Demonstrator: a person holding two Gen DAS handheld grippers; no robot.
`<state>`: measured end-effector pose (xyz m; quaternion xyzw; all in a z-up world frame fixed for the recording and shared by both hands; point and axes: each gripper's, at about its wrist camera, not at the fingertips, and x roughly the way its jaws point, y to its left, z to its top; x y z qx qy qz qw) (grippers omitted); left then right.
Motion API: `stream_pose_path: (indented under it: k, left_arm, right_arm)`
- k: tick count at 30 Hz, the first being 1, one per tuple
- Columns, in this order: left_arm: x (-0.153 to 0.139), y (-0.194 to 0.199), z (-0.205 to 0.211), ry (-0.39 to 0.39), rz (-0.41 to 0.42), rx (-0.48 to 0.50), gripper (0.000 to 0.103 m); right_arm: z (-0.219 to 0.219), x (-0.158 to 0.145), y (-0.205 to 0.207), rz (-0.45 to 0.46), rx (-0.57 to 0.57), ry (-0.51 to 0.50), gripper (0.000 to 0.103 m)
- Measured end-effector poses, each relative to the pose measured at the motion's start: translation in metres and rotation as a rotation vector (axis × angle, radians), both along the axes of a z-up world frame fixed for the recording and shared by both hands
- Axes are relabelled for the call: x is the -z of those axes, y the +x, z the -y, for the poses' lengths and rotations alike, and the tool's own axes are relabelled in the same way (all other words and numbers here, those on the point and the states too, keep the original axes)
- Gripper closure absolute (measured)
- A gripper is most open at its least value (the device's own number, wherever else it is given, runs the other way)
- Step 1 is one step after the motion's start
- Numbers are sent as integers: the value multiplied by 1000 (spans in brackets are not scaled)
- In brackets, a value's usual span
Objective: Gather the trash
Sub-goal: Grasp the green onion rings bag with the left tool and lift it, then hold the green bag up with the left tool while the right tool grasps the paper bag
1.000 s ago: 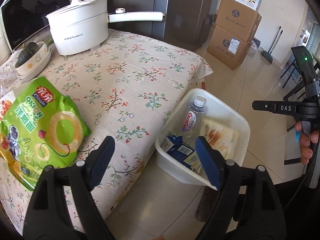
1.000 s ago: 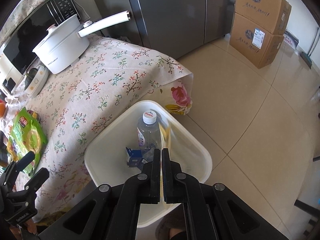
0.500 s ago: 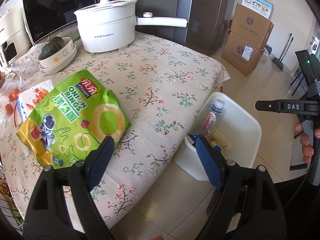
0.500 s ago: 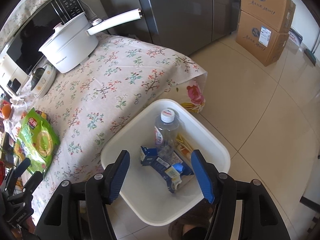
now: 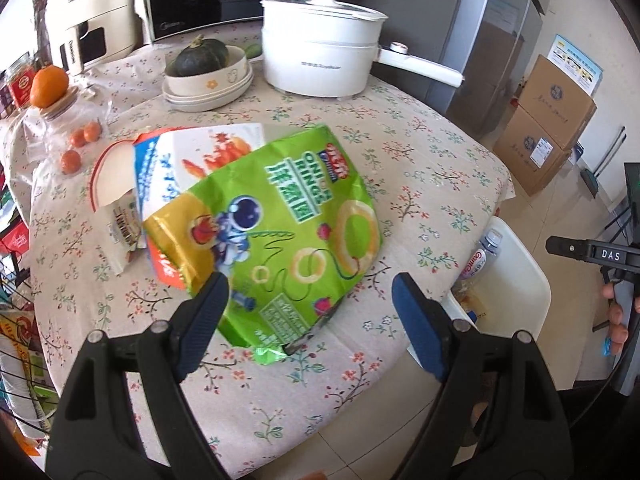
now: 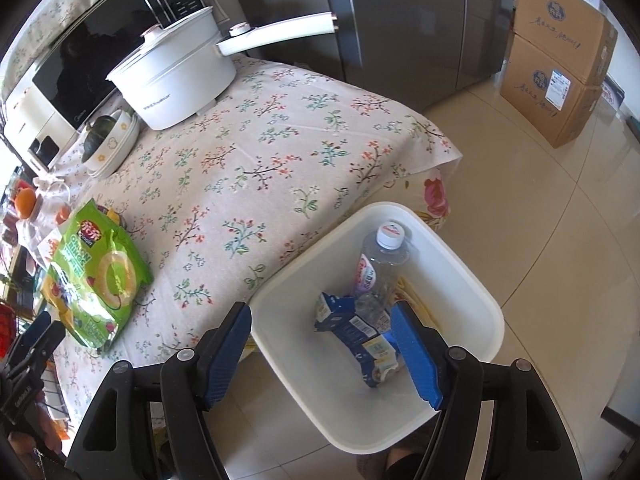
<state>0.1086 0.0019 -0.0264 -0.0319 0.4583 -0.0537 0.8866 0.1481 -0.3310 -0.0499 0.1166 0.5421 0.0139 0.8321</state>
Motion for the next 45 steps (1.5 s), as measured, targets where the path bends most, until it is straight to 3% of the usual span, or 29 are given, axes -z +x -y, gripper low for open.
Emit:
stream_pose_path:
  k: [10,18,23,26,27,31,37,45]
  left_arm:
    - [25,-1,-54,-70,-70,-122,19]
    - [56,14,-74,-246,-77,-117,21]
    - [72,20,-66,-341,-135,-81,42]
    - [73,19,-53,-349,-157,-46,78]
    - [70,19,-50,-350,-156,-28,93]
    - [46,10,-35,-349,-93,51,99]
    - [-7,-12,-29,-349,34,117,100]
    - [-65,-31,-73,-361,194,14,100]
  right_arm:
    - [-46,-7,10,13,-89,-2,27]
    - [-69,-5,13,7,-134,-15,26]
    - [-70,-2,13,1,-130,-25,26]
    - [-67,-1,14,-3,-123,-27,26]
    - [-67,-1,14,-3,-119,-28,26]
    - [-65,-1,14,-1,-110,-25,26]
    - [-68,-3,15,3,-111,-22,26]
    - [-91,-7,19,10,-143,-12,26]
